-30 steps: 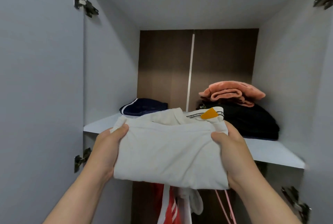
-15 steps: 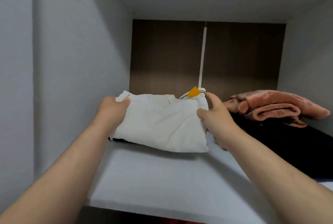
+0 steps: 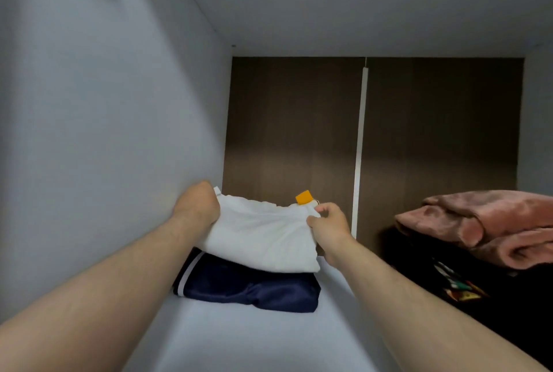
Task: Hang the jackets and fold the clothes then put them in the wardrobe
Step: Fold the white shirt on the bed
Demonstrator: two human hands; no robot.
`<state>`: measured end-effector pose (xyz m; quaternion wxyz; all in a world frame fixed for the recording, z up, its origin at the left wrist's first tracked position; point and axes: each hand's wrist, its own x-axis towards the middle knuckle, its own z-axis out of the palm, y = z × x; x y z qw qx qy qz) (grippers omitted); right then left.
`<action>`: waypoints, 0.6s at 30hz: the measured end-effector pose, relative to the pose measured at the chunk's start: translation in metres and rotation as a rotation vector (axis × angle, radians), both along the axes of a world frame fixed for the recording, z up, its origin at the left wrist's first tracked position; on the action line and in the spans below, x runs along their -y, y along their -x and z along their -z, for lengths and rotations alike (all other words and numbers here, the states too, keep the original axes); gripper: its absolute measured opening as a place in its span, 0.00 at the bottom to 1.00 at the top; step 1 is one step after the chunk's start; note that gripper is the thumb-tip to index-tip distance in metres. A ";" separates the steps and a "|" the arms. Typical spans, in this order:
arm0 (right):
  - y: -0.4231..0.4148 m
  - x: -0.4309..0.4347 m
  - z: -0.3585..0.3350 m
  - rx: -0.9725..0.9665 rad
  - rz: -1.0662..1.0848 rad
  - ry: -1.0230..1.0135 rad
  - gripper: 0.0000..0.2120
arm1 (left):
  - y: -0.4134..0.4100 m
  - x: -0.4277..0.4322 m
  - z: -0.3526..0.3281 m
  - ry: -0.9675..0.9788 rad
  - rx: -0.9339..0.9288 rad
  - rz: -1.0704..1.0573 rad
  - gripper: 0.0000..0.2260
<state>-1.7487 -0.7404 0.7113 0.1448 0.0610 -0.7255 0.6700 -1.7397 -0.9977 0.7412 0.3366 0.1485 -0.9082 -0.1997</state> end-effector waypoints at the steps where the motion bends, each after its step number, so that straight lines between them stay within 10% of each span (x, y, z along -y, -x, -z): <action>1: 0.008 0.000 0.006 0.015 0.020 0.025 0.11 | 0.008 0.001 0.007 0.010 0.001 0.018 0.03; 7: 0.041 -0.005 0.047 0.185 0.052 -0.301 0.11 | 0.034 -0.001 0.056 0.207 0.151 0.061 0.02; 12: 0.047 -0.004 0.025 -0.073 0.128 -0.760 0.23 | 0.041 -0.023 0.034 0.370 -0.030 0.292 0.14; 18: 0.042 0.019 0.059 0.168 -0.267 -0.961 0.35 | 0.053 -0.024 0.064 0.435 0.601 0.379 0.26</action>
